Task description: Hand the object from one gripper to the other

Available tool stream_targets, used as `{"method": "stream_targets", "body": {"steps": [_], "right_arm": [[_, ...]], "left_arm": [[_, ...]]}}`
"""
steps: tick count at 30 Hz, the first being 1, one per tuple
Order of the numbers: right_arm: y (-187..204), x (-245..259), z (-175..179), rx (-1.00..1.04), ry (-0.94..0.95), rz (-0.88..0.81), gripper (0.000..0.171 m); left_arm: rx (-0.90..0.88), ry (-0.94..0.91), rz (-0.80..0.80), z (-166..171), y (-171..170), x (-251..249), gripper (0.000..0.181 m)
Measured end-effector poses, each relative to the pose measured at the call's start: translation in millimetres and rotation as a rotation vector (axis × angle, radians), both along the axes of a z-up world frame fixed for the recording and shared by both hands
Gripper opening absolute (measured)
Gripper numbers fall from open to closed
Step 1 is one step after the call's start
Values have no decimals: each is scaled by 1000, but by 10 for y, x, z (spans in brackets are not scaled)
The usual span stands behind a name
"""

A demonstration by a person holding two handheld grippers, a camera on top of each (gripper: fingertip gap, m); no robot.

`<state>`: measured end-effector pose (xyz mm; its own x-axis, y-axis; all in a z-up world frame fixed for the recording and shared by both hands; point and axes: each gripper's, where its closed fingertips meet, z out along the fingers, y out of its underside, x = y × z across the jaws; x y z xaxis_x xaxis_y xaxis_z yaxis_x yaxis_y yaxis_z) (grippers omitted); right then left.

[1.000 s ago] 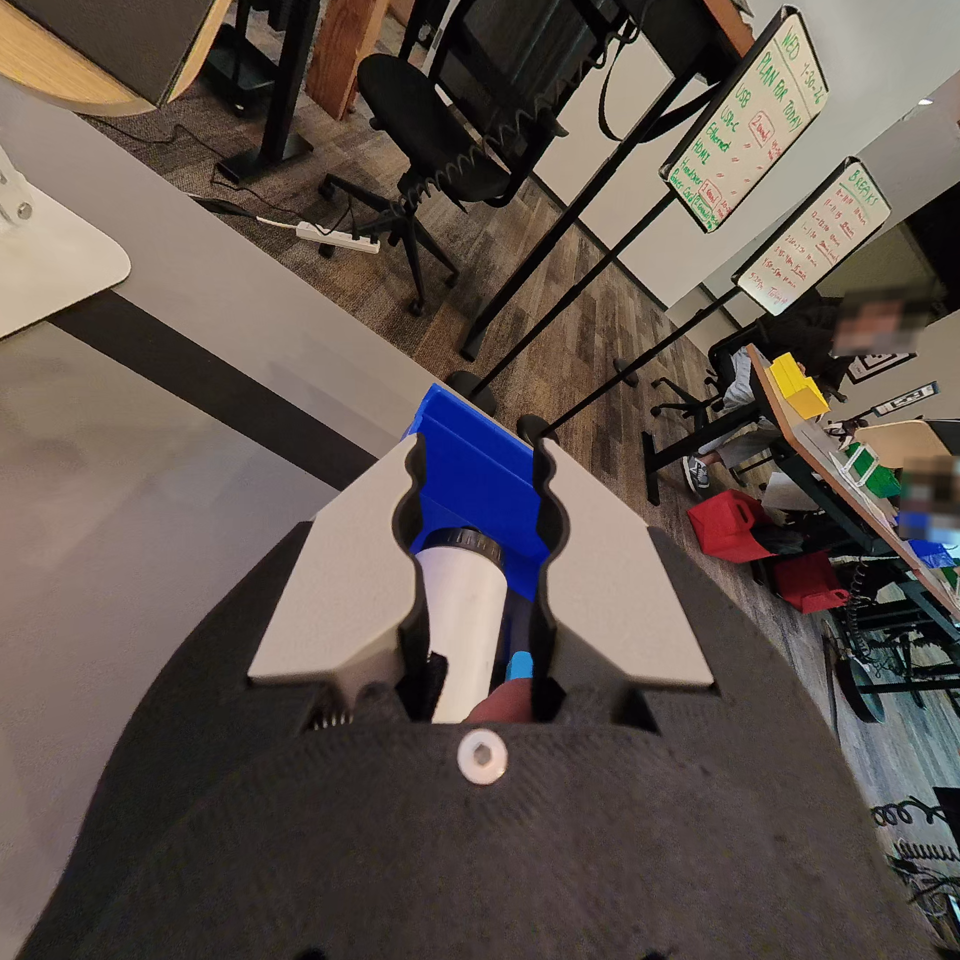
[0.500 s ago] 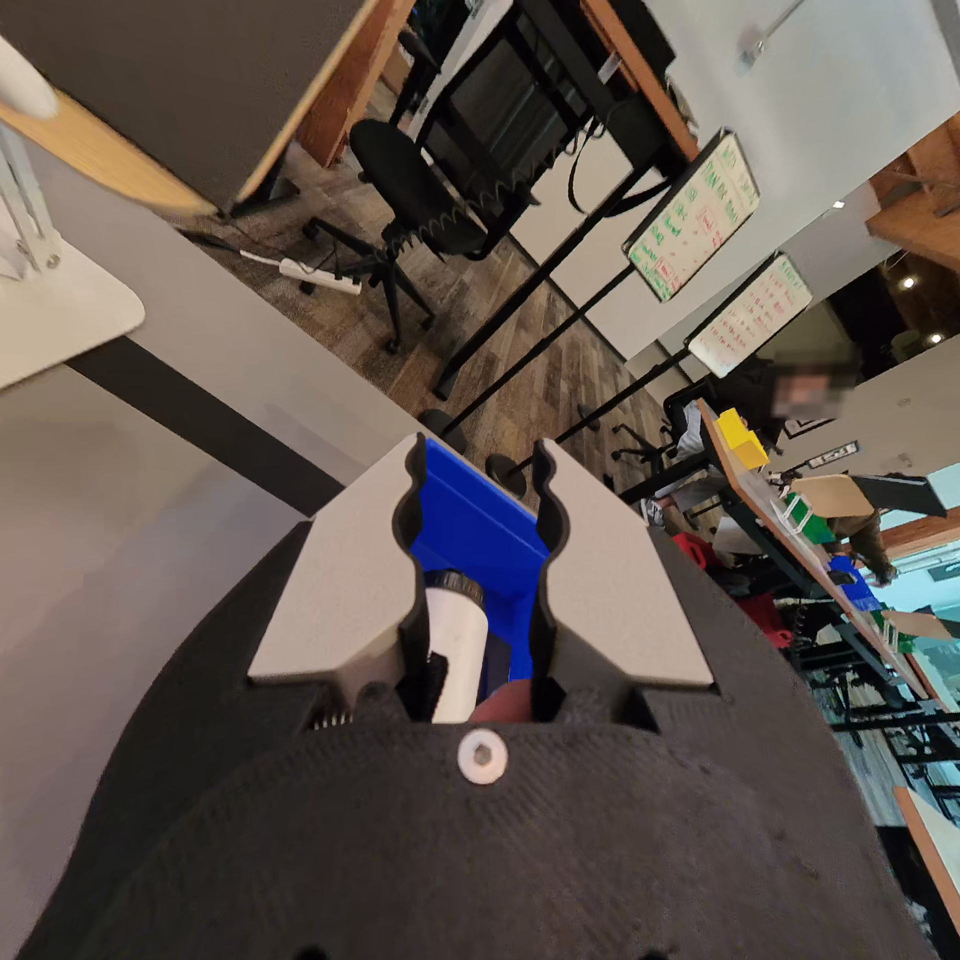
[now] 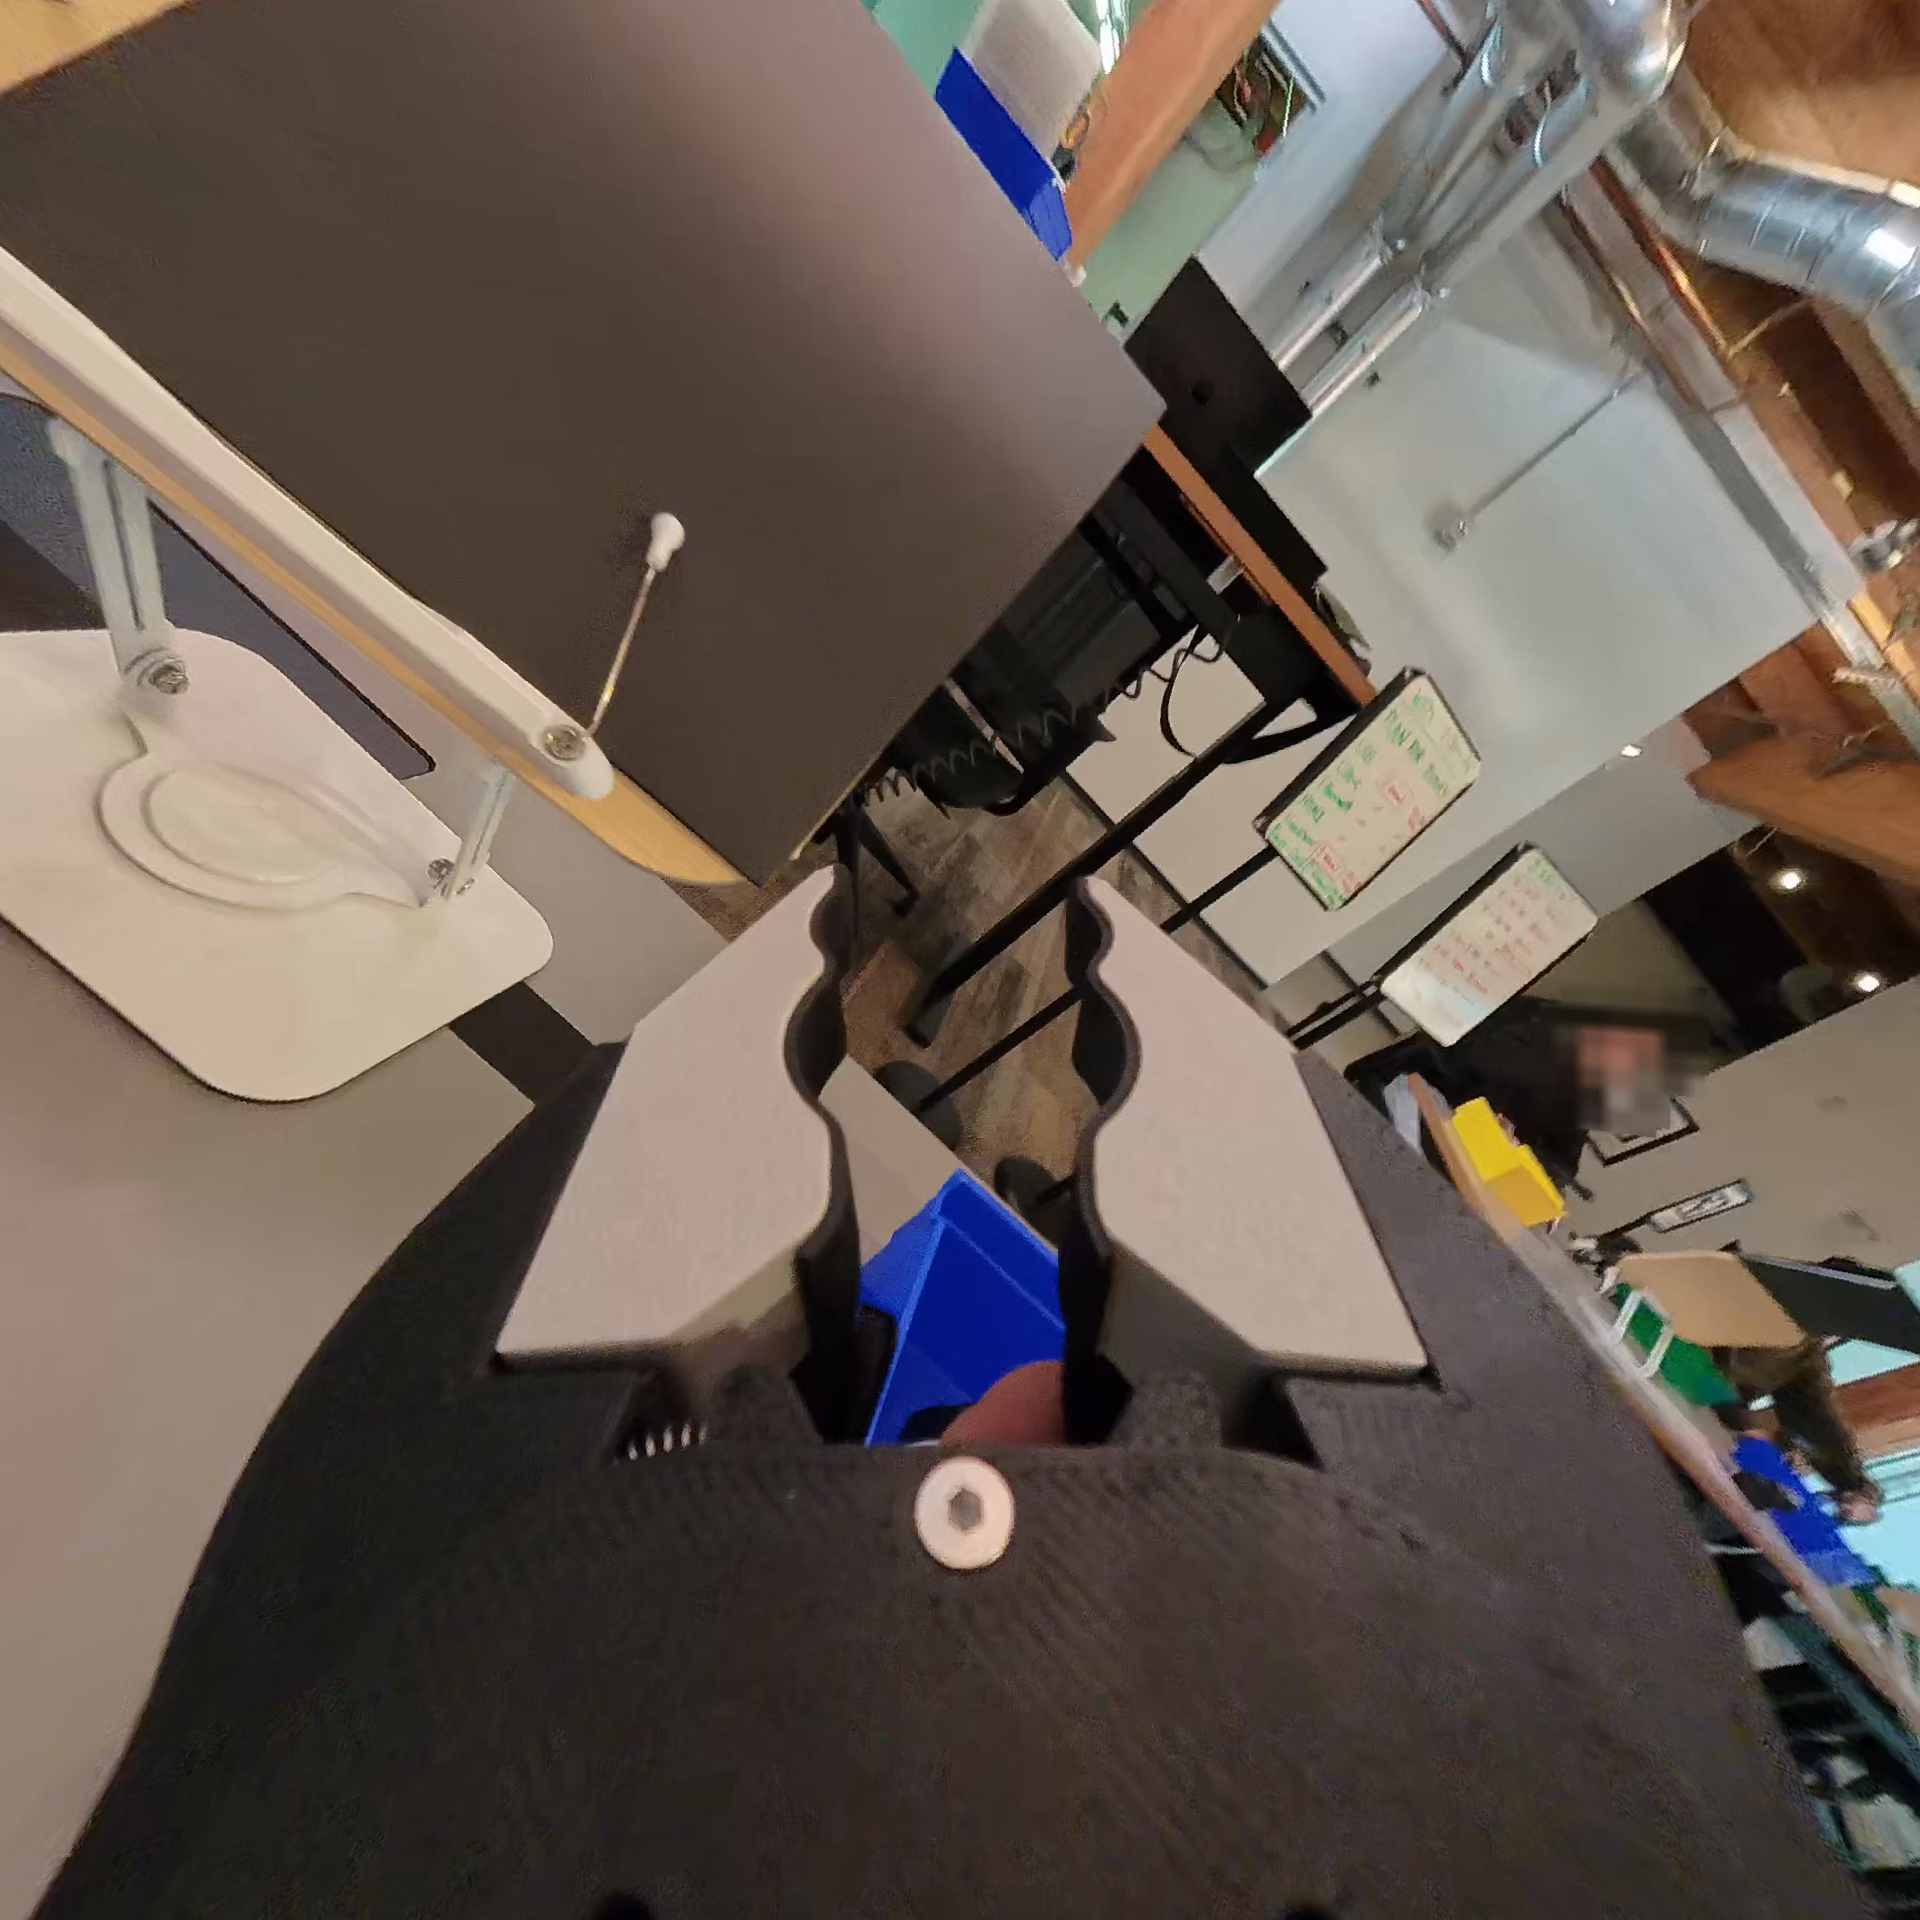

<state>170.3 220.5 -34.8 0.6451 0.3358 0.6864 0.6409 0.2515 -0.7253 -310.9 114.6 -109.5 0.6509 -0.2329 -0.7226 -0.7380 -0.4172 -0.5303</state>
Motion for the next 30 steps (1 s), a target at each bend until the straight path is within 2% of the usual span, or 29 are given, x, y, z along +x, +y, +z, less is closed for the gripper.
{"method": "stream_targets", "body": {"steps": [5, 8, 11, 16, 21, 27, 30], "right_arm": [[-283, -448, 64, -6, 29, 161, 40], [-485, -749, 55, -46, 87, 315, 45], [-724, -1031, 28, -73, 120, 491, 55], [-1130, -1365, -30, -89, 134, 744, 70], [-1498, -1613, -22, -118, 203, 944, 81], [-1843, -1782, 18, -151, 279, 1115, 94], [-1950, -1825, 27, -159, 298, 1163, 97]], "left_arm": [[191, 70, -196, 397, -32, 707, 96], [285, 115, -332, 573, -82, 1170, 96], [349, 64, -496, 694, -185, 1683, 96], [431, -242, -839, 945, -510, 2461, 96], [448, -616, -1136, 1192, -898, 2895, 96], [460, -824, -1302, 1211, -1136, 3049, 96], [439, -788, -1311, 1121, -1135, 3088, 96]]}}
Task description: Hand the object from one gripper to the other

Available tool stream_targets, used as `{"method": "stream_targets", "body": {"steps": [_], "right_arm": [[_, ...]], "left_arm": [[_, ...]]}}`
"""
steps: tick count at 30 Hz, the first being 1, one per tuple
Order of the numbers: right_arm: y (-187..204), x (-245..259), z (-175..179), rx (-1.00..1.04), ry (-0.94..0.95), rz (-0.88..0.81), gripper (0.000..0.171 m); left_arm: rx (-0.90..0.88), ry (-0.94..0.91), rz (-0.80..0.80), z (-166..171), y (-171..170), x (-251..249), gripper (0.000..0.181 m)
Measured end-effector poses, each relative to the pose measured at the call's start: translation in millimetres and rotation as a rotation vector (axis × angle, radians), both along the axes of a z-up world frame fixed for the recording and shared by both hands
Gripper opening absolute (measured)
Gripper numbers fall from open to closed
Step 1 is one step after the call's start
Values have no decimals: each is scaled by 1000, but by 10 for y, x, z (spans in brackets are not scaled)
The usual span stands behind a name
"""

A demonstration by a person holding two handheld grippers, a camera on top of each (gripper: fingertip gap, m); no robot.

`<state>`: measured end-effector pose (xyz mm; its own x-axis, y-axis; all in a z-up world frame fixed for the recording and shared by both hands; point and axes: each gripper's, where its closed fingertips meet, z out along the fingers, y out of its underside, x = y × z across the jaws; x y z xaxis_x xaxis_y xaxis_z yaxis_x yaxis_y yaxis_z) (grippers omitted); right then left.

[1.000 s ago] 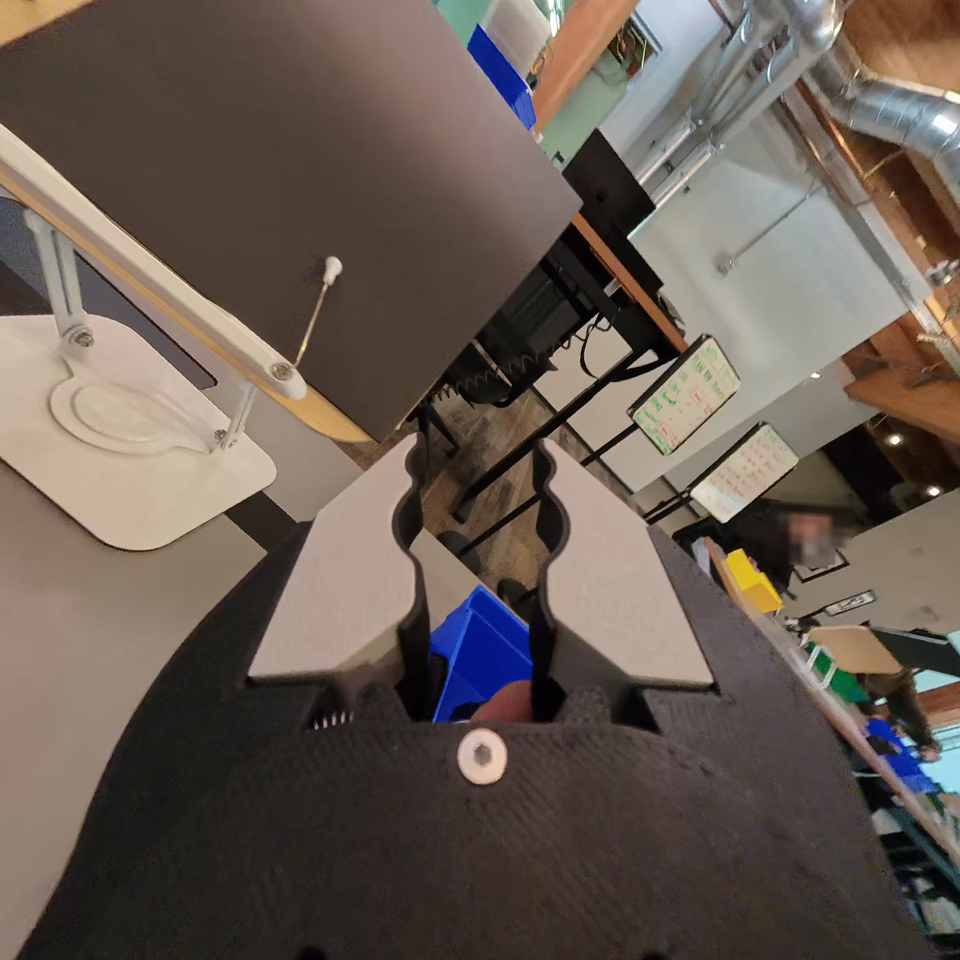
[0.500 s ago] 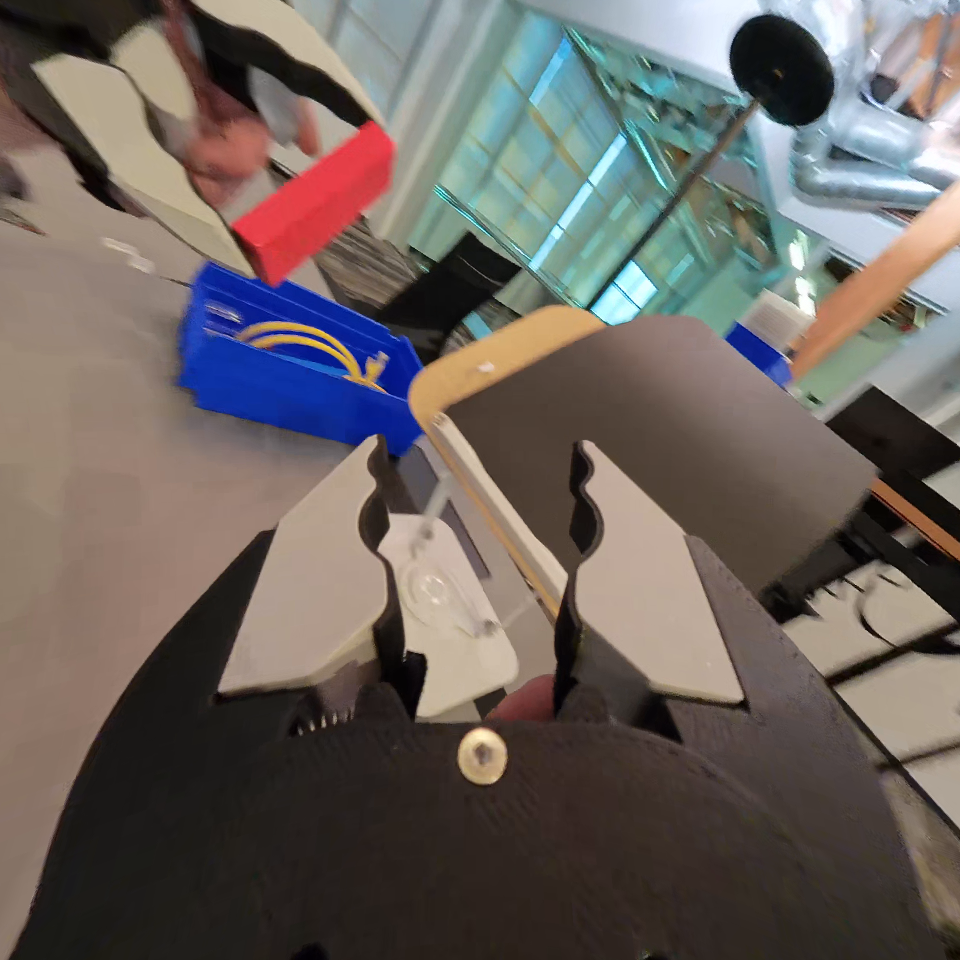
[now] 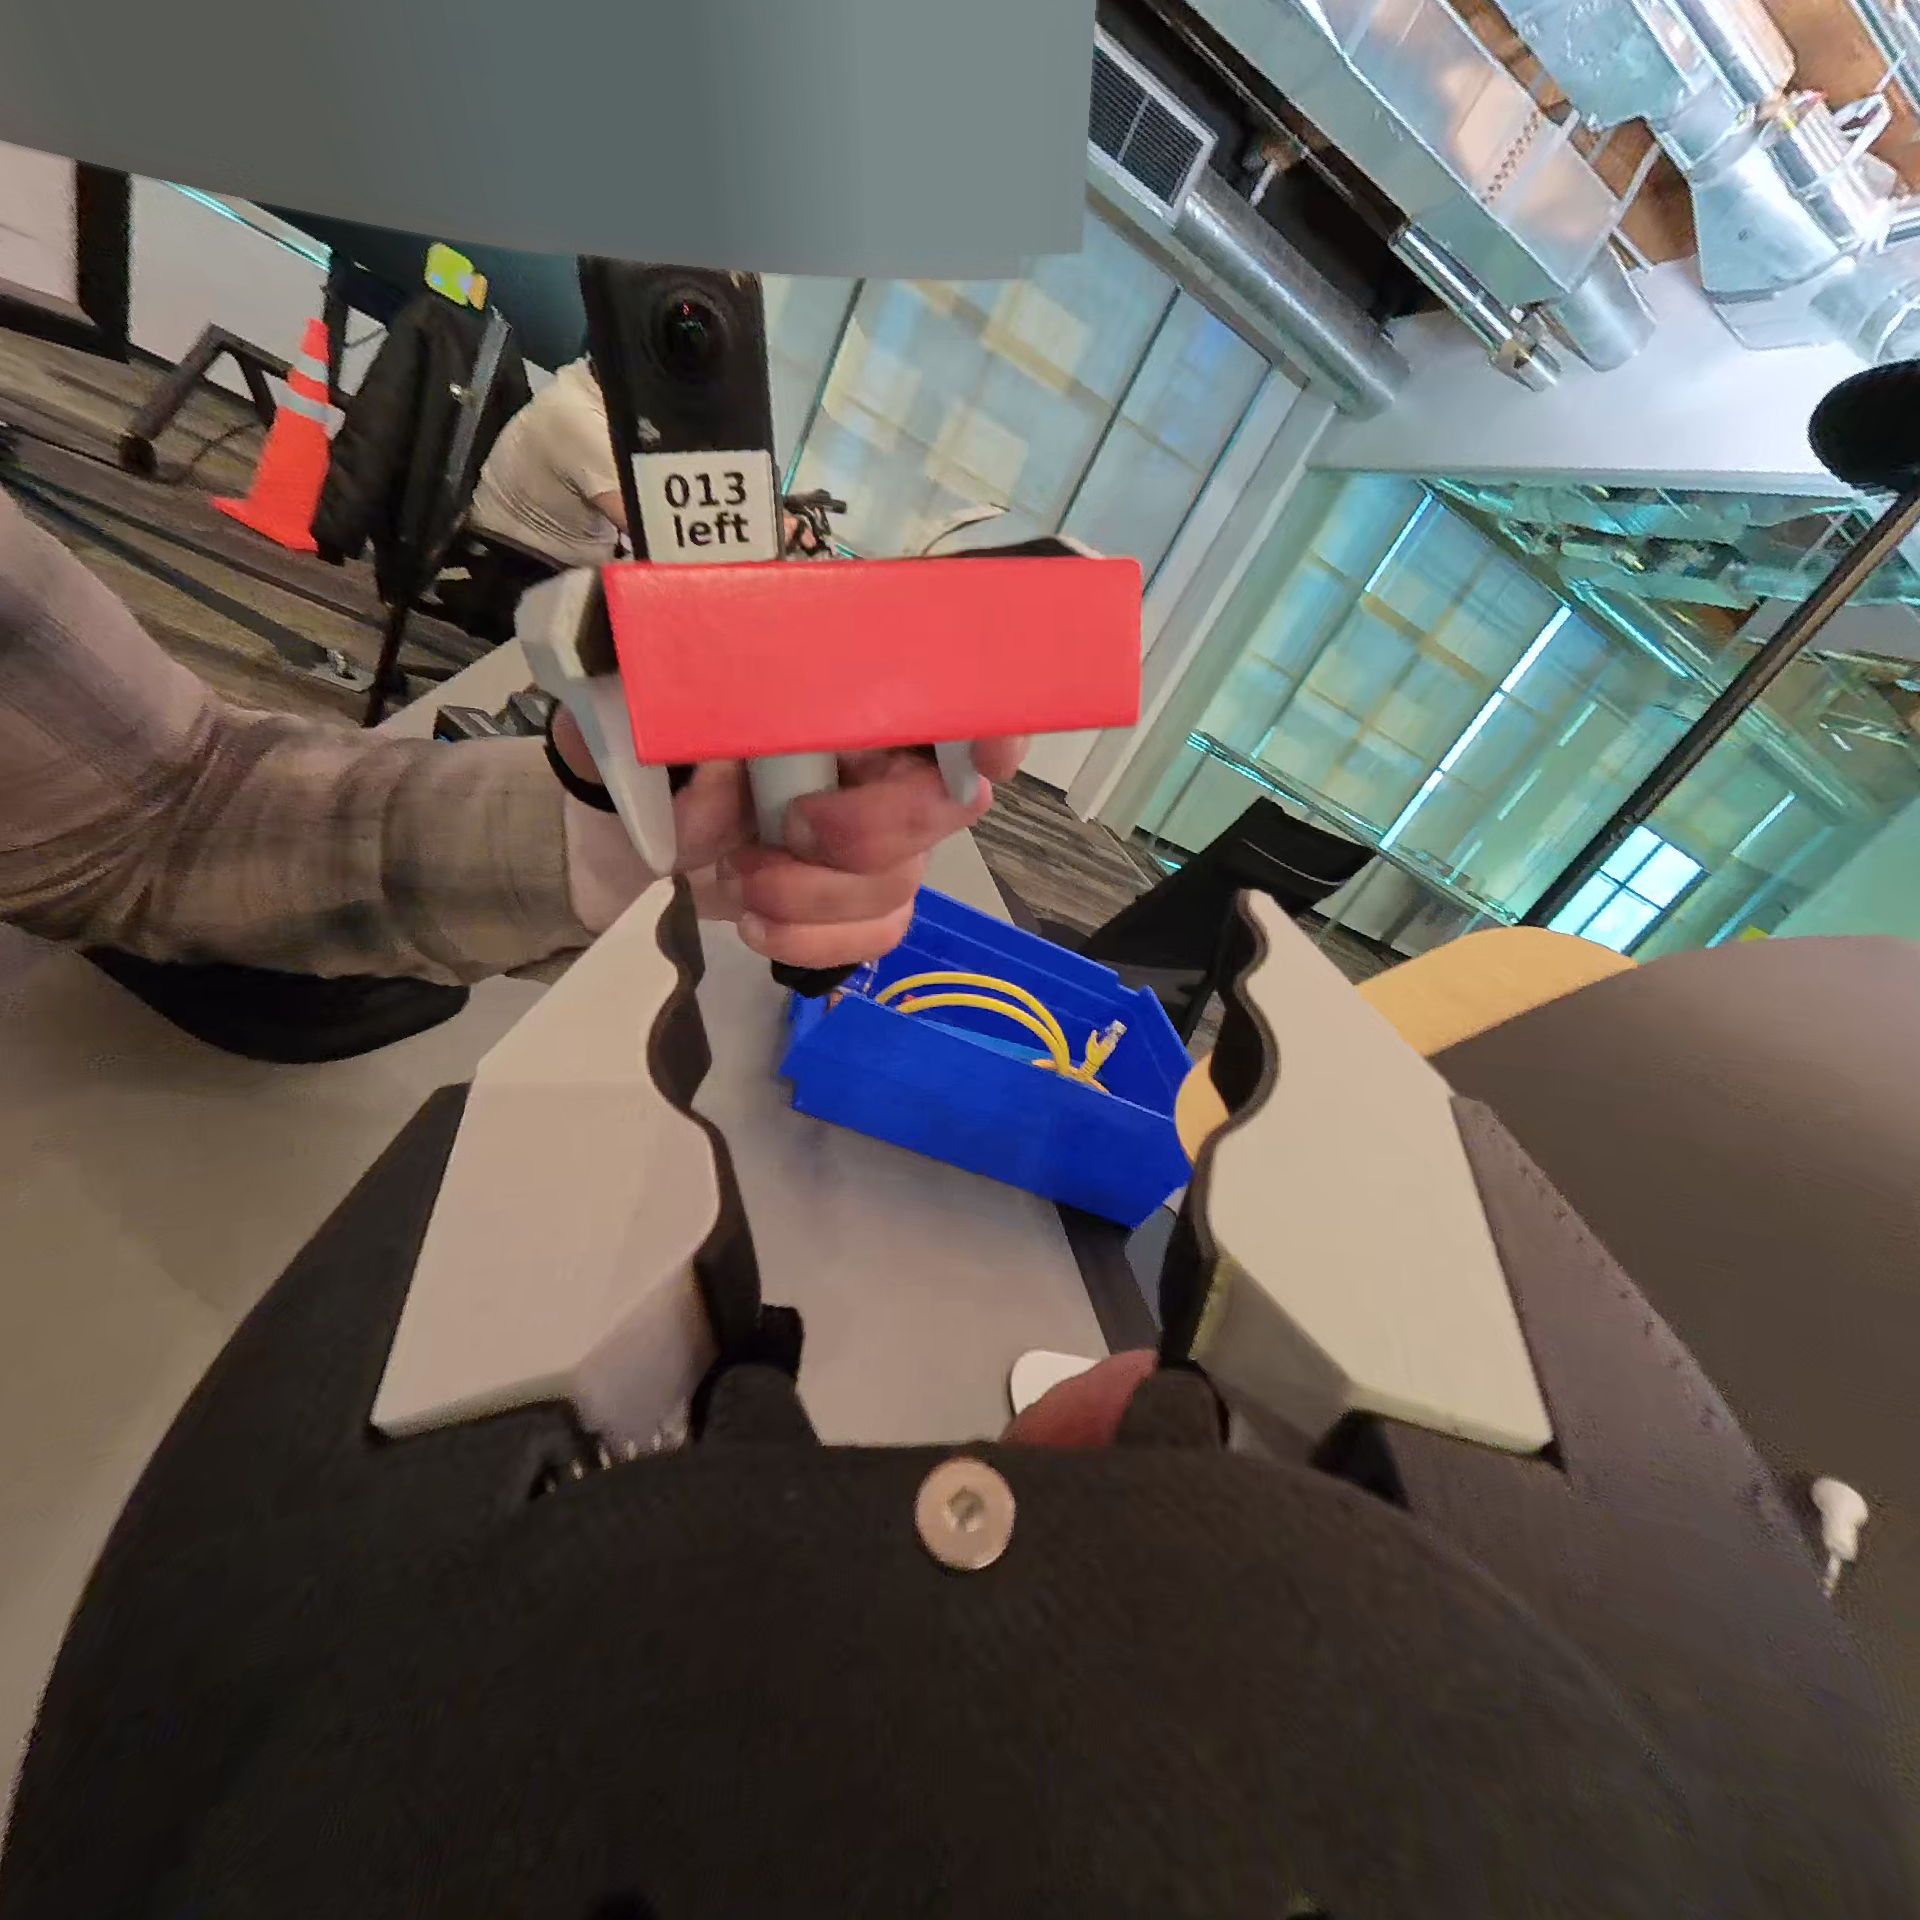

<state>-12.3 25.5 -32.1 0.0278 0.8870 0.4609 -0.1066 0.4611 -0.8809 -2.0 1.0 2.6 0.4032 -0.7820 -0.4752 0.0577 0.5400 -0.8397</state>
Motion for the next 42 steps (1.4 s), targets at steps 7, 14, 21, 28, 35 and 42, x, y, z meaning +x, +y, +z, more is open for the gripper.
{"method": "stream_targets", "body": {"steps": [7, 14, 21, 28, 35, 42], "right_arm": [[-222, -45, -94, 39, -51, 86, 102], [-352, 19, -206, 87, -115, 121, 101], [-368, 20, -190, 104, -114, 115, 101], [-370, 26, -173, 107, -106, 115, 101], [-325, 29, -159, 104, -95, 99, 100], [-300, 25, -143, 104, -83, 91, 100]], "left_arm": [[6, 146, -17, -254, -39, 122, 96], [3, 201, -54, -364, -102, 189, 96], [12, 199, -59, -352, -120, 192, 96], [14, 199, -55, -350, -119, 187, 96], [2, 211, -31, -364, -70, 167, 95], [-3, 214, -18, -364, -48, 158, 94]]}}
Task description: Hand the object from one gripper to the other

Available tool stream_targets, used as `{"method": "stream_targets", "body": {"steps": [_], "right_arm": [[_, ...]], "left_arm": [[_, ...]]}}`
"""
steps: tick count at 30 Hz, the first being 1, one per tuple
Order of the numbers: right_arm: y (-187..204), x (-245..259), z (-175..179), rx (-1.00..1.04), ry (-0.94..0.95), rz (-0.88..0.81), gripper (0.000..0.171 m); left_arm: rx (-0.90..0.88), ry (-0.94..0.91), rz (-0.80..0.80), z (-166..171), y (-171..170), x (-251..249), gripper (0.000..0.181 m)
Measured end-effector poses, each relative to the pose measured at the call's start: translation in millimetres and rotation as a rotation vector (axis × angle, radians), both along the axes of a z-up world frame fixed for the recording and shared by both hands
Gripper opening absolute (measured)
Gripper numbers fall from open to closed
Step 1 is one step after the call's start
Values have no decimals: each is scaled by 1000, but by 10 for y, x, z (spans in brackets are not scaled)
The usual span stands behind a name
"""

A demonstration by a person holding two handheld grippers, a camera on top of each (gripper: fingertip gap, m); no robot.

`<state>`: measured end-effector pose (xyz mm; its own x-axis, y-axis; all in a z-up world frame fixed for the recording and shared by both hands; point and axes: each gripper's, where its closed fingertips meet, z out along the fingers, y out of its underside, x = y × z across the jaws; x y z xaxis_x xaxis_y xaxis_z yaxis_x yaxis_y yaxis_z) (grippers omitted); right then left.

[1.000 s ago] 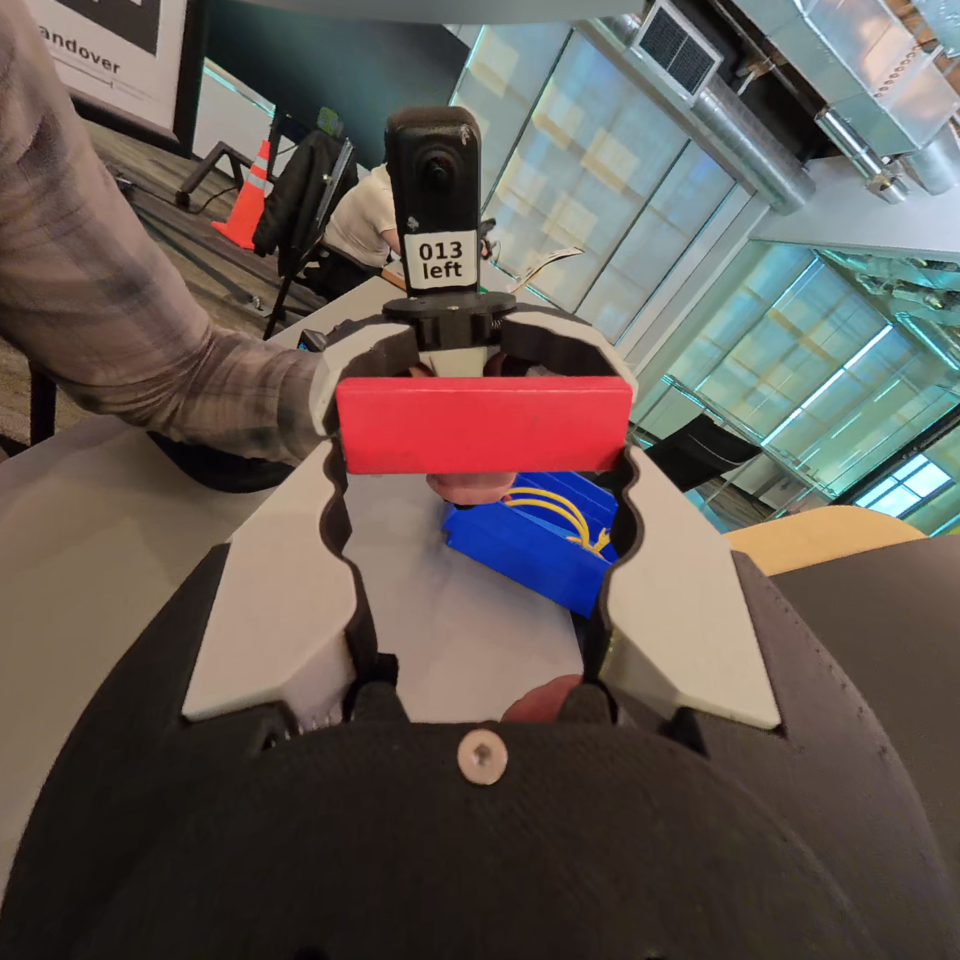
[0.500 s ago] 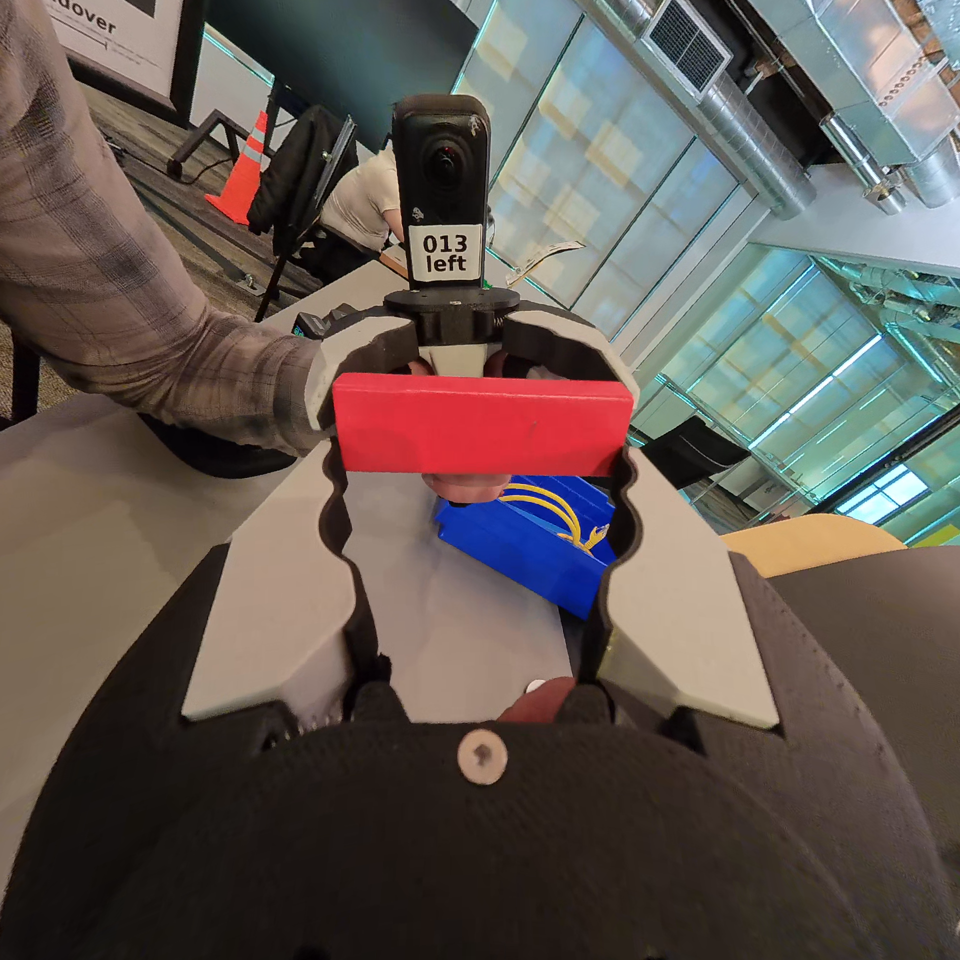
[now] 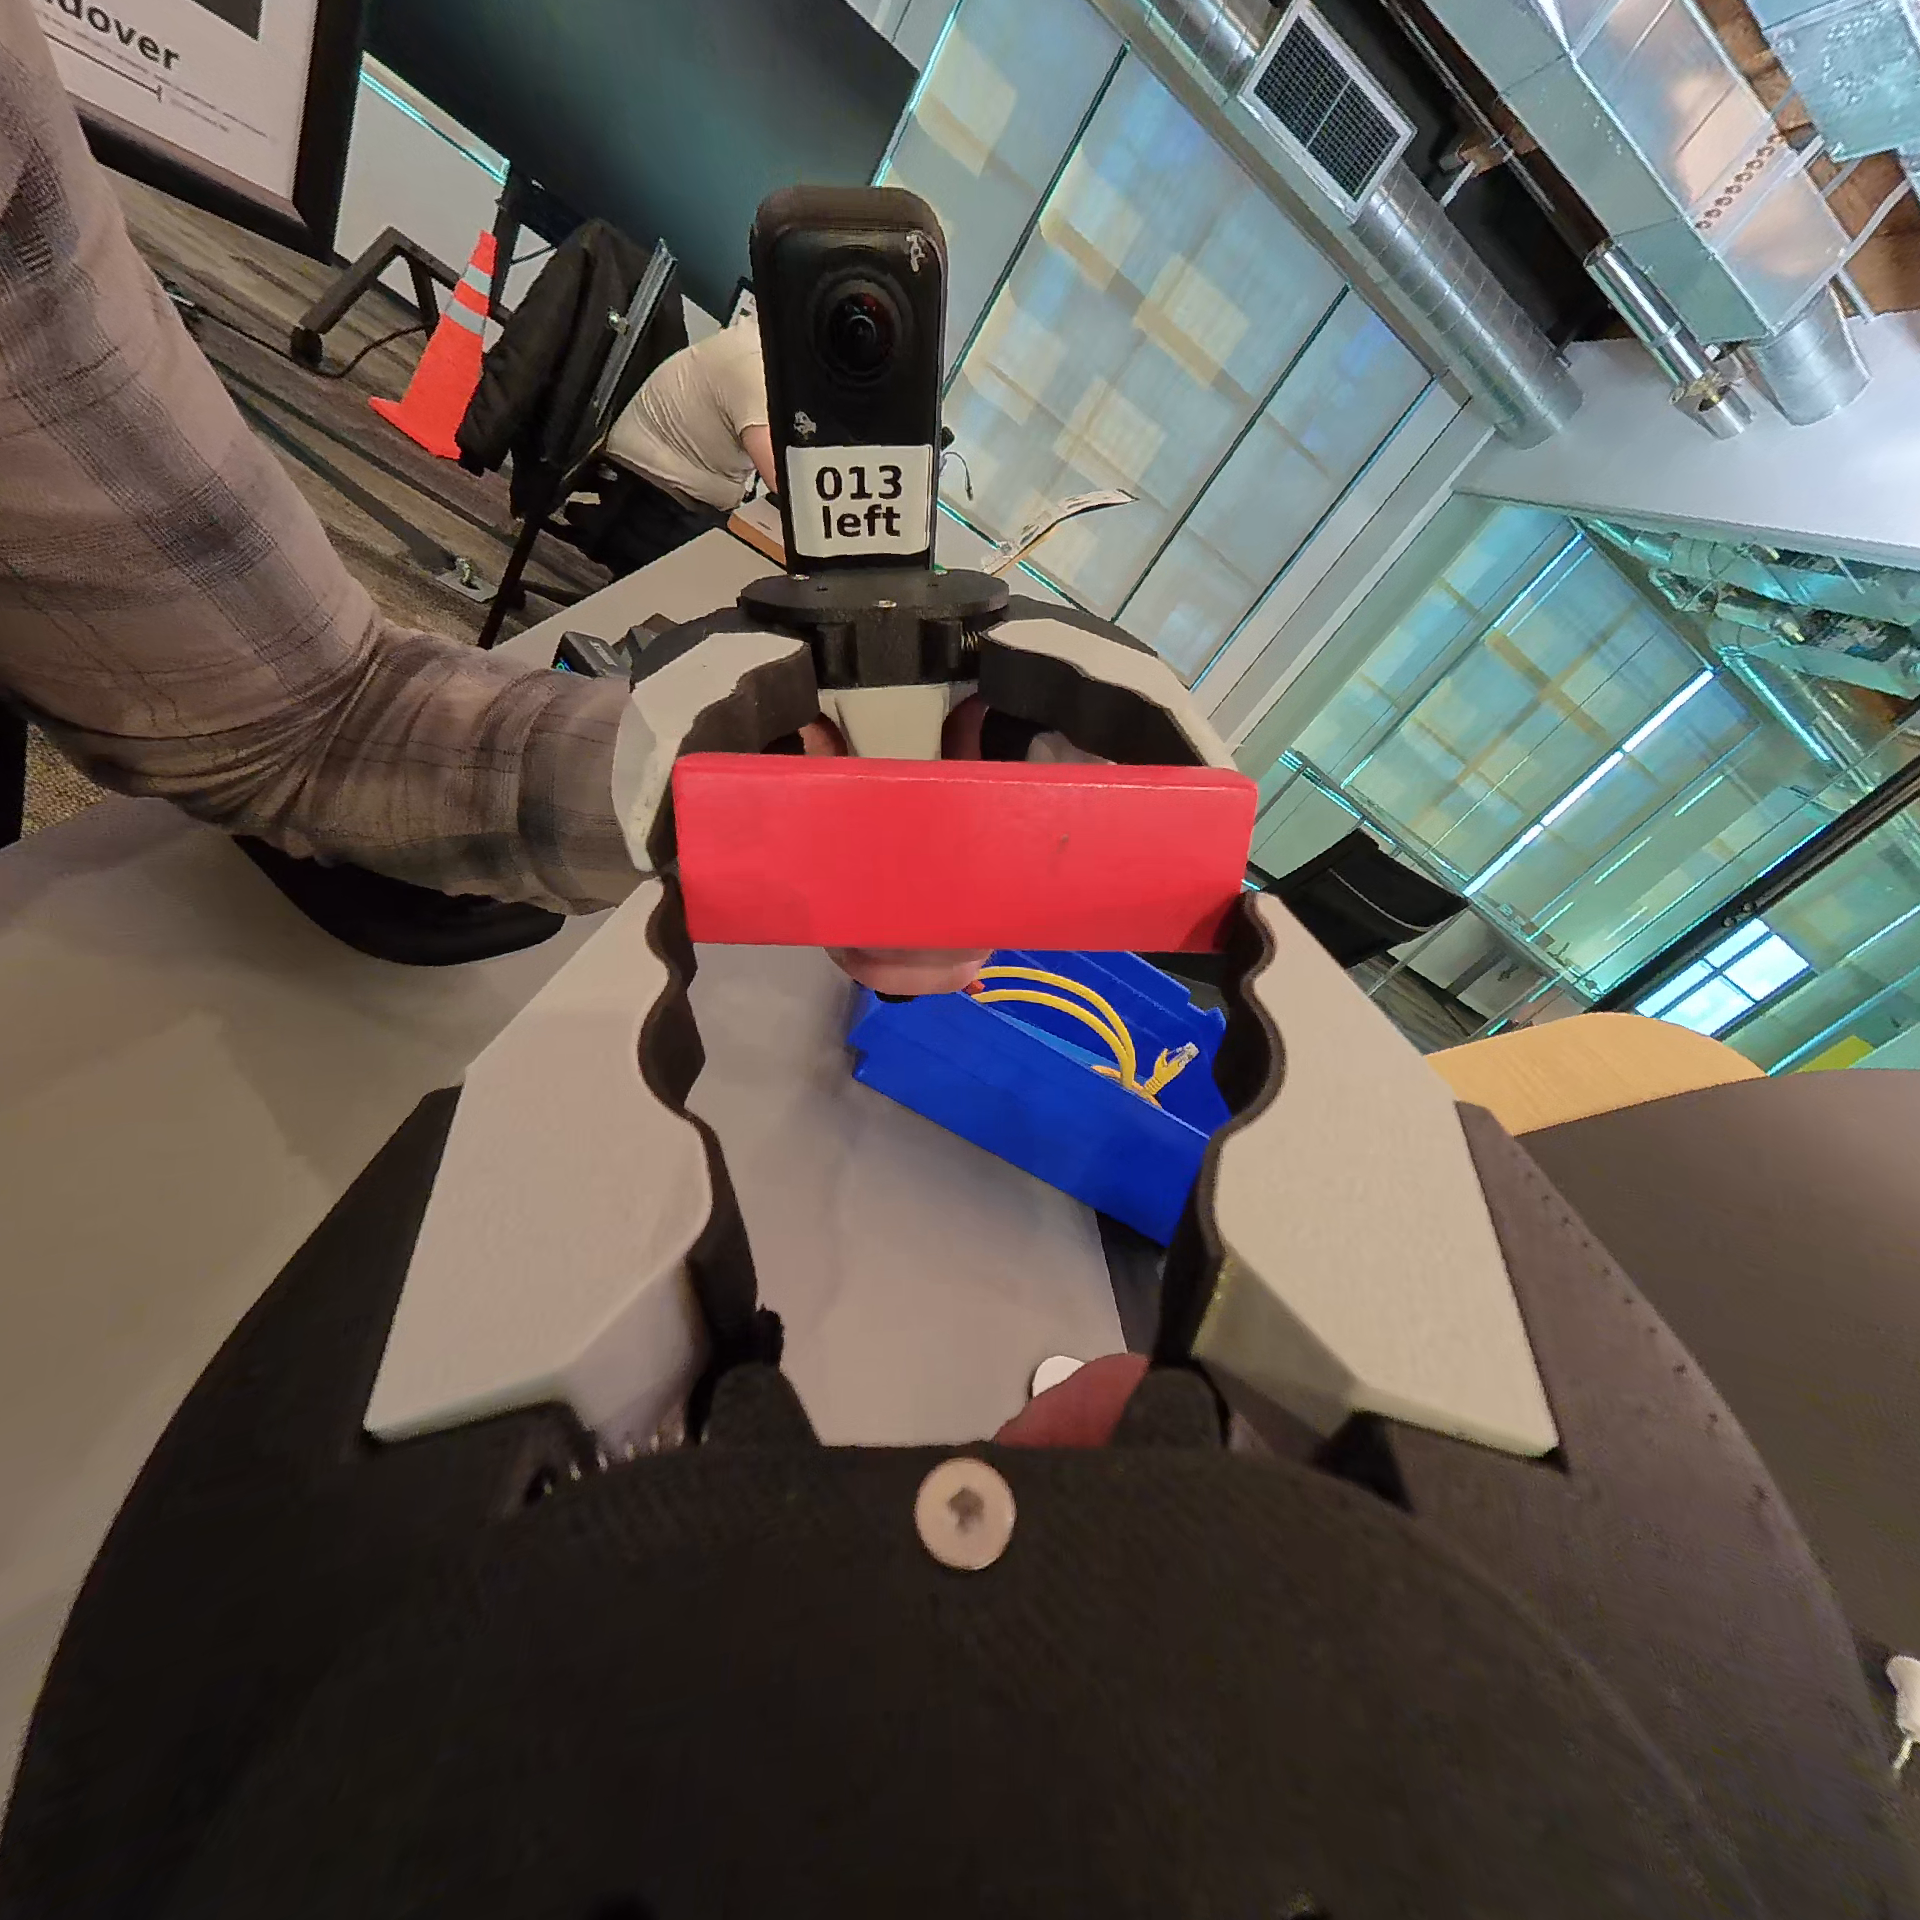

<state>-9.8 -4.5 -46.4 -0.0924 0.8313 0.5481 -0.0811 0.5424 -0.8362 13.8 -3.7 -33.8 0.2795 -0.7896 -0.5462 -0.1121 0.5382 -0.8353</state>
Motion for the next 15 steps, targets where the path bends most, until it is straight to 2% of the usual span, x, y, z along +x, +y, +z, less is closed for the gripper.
{"method": "stream_targets", "body": {"steps": [5, 8, 14, 15], "right_arm": [[128, 44, 71, 1, 32, -55, 100], [277, 76, 107, 49, 43, -147, 100], [786, 58, -17, 427, -39, -546, 100], [844, 46, -41, 496, -52, -601, 100]], "left_arm": [[-20, -14, 26, 59, 45, -76, 91], [-64, -55, 111, 132, 201, -149, 92], [-303, -168, 282, 176, 574, -251, 91], [-346, -185, 272, 169, 586, -241, 89]]}}
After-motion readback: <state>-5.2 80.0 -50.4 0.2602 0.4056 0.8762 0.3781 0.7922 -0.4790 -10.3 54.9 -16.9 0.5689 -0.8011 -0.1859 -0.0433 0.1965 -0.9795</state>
